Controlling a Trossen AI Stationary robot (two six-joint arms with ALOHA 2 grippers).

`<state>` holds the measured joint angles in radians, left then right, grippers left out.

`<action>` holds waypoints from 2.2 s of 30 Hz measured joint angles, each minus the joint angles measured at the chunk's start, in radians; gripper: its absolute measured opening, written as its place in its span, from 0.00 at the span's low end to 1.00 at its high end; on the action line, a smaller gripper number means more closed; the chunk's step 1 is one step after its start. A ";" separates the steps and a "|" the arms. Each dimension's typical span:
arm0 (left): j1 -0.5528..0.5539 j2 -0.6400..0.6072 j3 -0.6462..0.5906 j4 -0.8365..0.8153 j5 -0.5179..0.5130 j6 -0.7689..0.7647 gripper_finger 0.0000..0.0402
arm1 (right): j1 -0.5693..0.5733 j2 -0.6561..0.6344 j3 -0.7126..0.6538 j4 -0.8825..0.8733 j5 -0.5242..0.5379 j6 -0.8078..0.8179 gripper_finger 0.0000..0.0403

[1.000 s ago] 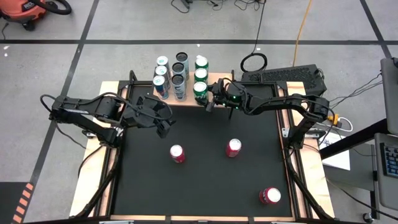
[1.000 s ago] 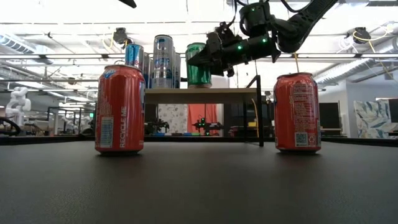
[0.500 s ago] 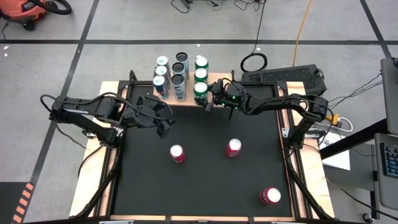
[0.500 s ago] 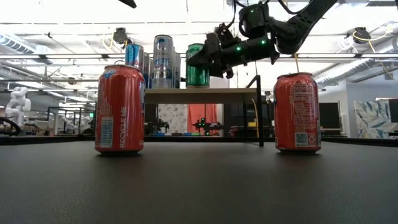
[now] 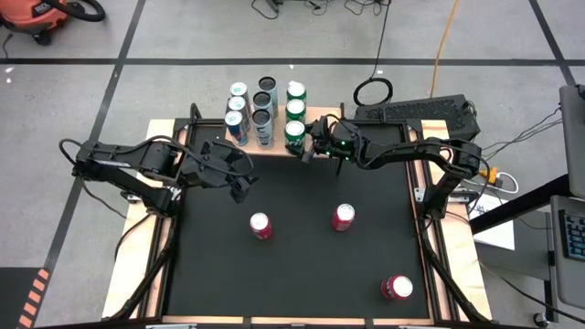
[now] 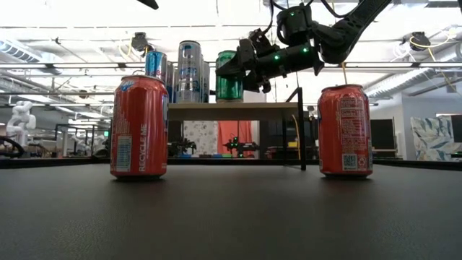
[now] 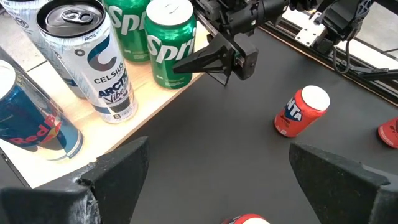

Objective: Place canned beverage on shelf
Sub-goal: Put the green soda can on the shelf

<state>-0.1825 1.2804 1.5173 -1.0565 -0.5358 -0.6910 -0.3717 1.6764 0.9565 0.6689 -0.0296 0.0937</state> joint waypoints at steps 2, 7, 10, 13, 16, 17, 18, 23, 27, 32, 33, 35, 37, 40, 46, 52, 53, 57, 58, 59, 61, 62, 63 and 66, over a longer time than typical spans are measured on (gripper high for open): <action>0.000 0.000 0.000 0.000 0.000 0.000 0.97 | 0.000 0.000 0.000 0.000 -0.001 0.000 0.90; 0.000 0.000 0.000 0.000 0.000 0.000 0.97 | 0.000 0.000 0.000 0.000 -0.001 0.017 0.90; 0.000 0.000 0.000 0.000 0.000 0.000 0.97 | 0.000 -0.007 0.000 -0.010 -0.001 0.018 0.90; 0.000 0.000 0.000 0.000 0.000 0.000 0.97 | -0.001 -0.027 0.000 -0.043 0.001 0.011 0.90; 0.000 0.000 0.000 0.000 0.000 0.001 0.97 | -0.007 -0.043 0.000 -0.087 -0.002 0.002 0.90; 0.000 0.000 0.000 -0.001 0.000 0.007 0.97 | -0.008 -0.048 0.000 -0.098 -0.005 0.001 0.90; 0.000 0.000 0.000 -0.001 0.000 0.015 0.97 | -0.009 -0.052 0.000 -0.106 -0.008 0.000 0.90; 0.000 0.000 0.000 -0.004 0.000 0.020 0.97 | -0.022 -0.076 -0.001 -0.185 -0.025 -0.001 0.90; 0.000 0.000 0.000 -0.004 0.000 0.019 0.97 | -0.031 -0.102 -0.002 -0.217 -0.024 -0.009 0.90; 0.000 0.000 0.000 -0.004 0.000 0.019 0.97 | -0.036 -0.117 -0.002 -0.236 -0.028 -0.012 0.90; 0.000 0.000 0.000 -0.004 0.000 0.019 0.97 | -0.036 -0.119 -0.002 -0.248 -0.035 -0.011 0.90; 0.000 0.000 0.000 -0.004 0.000 0.019 0.97 | -0.035 -0.120 -0.002 -0.259 -0.065 -0.009 0.90; 0.000 0.000 0.000 -0.004 0.000 0.019 0.97 | -0.035 -0.121 -0.002 -0.267 -0.091 -0.007 0.90; 0.000 0.000 0.000 -0.004 0.000 0.018 0.97 | -0.035 -0.121 -0.002 -0.281 -0.101 0.011 0.90; 0.000 0.000 0.000 -0.004 0.000 0.018 0.97 | -0.047 -0.136 -0.002 -0.379 -0.022 0.016 0.90; 0.000 0.000 0.000 -0.005 0.000 0.017 0.97 | -0.062 -0.192 -0.002 -0.441 -0.020 0.024 0.90; 0.000 0.000 0.000 -0.004 0.000 0.017 0.97 | -0.062 -0.204 -0.002 -0.438 -0.022 0.019 0.90; 0.000 0.000 0.000 -0.004 0.000 0.018 0.97 | -0.062 -0.261 -0.001 -0.499 -0.025 0.014 0.90; 0.000 0.000 0.000 -0.004 0.000 0.020 0.97 | -0.059 -0.267 -0.001 -0.505 -0.029 0.015 0.90; 0.000 0.000 0.000 -0.004 0.000 0.020 0.97 | -0.058 -0.275 -0.001 -0.516 -0.041 0.015 0.90; 0.000 0.000 -0.001 -0.002 0.000 0.020 0.97 | -0.049 -0.280 -0.001 -0.520 -0.075 0.021 0.89; 0.000 0.000 -0.003 0.000 -0.001 0.020 0.97 | -0.041 -0.281 -0.001 -0.515 -0.079 0.025 0.89; 0.000 0.000 -0.005 0.000 -0.001 0.020 0.97 | -0.032 -0.281 -0.001 -0.516 -0.082 0.026 0.88; 0.000 0.000 -0.012 0.000 -0.001 0.019 0.97 | -0.004 -0.276 -0.001 -0.517 -0.083 0.026 0.83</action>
<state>-0.1825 1.2808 1.5049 -1.0561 -0.5369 -0.6720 -0.3760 1.4002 0.9554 0.1522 -0.1129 0.1192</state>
